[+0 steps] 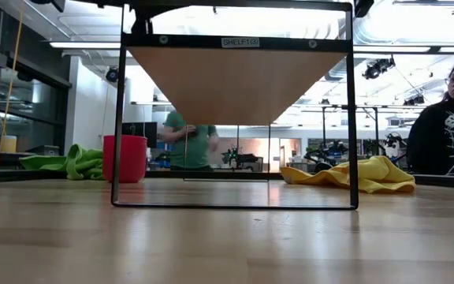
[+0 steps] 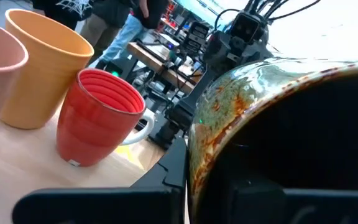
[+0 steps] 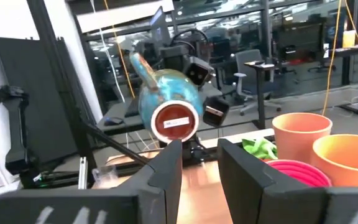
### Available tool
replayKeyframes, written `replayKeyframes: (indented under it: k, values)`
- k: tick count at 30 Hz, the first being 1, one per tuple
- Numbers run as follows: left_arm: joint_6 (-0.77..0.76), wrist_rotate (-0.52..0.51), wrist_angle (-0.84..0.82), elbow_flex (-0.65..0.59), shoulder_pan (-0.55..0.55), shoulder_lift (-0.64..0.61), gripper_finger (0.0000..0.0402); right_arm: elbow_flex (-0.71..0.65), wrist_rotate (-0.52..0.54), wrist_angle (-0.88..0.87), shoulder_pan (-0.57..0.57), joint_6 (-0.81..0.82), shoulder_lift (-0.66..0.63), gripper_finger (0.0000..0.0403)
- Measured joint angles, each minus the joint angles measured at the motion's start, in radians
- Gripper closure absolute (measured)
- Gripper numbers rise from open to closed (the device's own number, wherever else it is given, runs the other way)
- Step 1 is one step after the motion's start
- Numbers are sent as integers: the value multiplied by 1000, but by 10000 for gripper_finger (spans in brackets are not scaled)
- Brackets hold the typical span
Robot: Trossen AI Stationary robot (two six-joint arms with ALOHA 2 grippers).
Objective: Stack small to large cups/mugs on shelf
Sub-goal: Put the green cup on the shelf
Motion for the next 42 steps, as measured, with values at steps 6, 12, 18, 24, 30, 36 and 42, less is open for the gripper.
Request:
replayKeyframes:
  k: [6, 12, 18, 24, 30, 36, 42]
  values:
    - [10, -10, 1, 0, 0, 0, 379, 0, -2, 0, 0, 0, 0, 308]
    - [10, -13, 1, 0, 0, 0, 379, 0, -3, 0, 0, 0, 0, 308]
    - [11, -13, 0, 0, 0, 0, 379, 0, -3, 0, 0, 0, 0, 308]
    - [11, -17, -167, 110, 25, 0, 379, 0, -3, -1, 0, 0, 0, 308]
    - [78, -13, -776, 478, 114, 81, 379, 0, -3, -10, 0, 0, 0, 308]
    - [159, 46, -1271, 882, 211, 303, 379, 0, -3, -30, 0, 0, 0, 308]
    - [234, 81, -1638, 1208, 237, 562, 379, 0, -3, -48, 0, 0, 0, 308]
